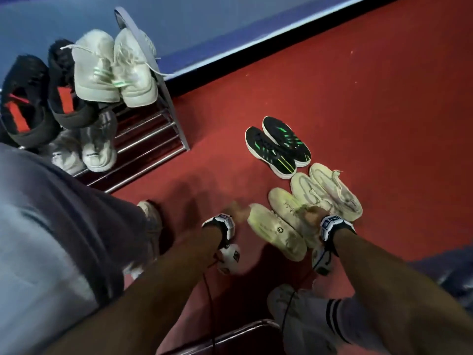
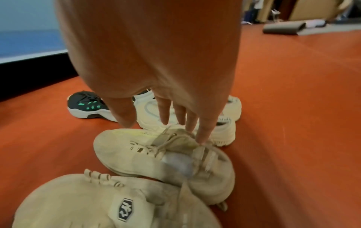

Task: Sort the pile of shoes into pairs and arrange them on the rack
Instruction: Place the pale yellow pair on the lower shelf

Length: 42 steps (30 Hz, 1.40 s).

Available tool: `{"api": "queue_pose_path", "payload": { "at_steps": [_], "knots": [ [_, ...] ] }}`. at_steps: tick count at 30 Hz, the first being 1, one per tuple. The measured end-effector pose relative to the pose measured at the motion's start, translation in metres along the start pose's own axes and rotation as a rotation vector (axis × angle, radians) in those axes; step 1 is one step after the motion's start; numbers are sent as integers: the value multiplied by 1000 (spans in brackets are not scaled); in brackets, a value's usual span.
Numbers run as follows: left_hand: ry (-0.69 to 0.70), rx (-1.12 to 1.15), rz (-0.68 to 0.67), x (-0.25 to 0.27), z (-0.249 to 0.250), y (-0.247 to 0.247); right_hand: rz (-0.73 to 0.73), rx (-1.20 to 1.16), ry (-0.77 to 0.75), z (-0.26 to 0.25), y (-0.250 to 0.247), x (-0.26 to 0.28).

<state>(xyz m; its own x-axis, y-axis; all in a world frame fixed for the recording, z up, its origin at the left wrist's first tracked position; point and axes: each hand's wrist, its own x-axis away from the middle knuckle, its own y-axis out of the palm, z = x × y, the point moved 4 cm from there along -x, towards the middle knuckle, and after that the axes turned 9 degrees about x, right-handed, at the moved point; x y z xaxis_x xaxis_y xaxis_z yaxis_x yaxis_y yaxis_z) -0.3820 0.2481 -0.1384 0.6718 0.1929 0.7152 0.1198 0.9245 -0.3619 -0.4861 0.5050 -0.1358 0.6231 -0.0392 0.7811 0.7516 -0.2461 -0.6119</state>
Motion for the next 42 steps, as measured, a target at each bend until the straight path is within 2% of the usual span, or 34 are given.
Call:
{"api": "queue_pose_path", "payload": {
  "at_steps": [2, 4, 7, 12, 15, 18, 20, 22, 24, 27, 29, 31, 33, 37, 42],
  "knots": [
    [-53, 86, 8, 2, -20, 24, -2, -44, -7, 5, 10, -22],
    [-166, 210, -28, 7, -33, 45, -6, -73, 5, 17, 23, -55],
    [-264, 364, -141, 9, -44, 70, -12, -103, 13, -1, 23, -39],
    [-268, 448, -172, 5, -42, 71, -25, -118, 78, -23, 17, -20],
    [-268, 486, -121, -1, -49, 64, -49, -149, 73, -30, 22, -20],
    [-179, 556, -49, -8, -48, 53, -90, -77, 63, -2, 52, -83],
    [-97, 554, -13, -14, -40, 41, -168, -138, 96, 16, 78, -107],
    [-71, 533, 44, -28, -43, 29, -231, -202, 128, 3, 82, -73],
    [-113, 546, 97, -48, -61, 22, -210, -257, 79, -14, 81, -56],
    [-213, 504, 154, -97, -116, 25, -174, -345, 32, -21, 83, -73],
    [-281, 442, 124, -81, -117, 19, -167, -413, 18, -35, 76, -59],
    [-294, 406, 23, -39, -92, 12, -172, -432, 10, -50, 69, -33],
    [-312, 408, -46, -22, -83, 14, -173, -416, -10, -59, 65, -24],
    [-302, 416, -94, -18, -81, 15, -183, -419, 17, -56, 63, -22],
    [-303, 447, -75, -40, -99, 23, -206, -472, 20, -53, 73, -35]
  ]
}}
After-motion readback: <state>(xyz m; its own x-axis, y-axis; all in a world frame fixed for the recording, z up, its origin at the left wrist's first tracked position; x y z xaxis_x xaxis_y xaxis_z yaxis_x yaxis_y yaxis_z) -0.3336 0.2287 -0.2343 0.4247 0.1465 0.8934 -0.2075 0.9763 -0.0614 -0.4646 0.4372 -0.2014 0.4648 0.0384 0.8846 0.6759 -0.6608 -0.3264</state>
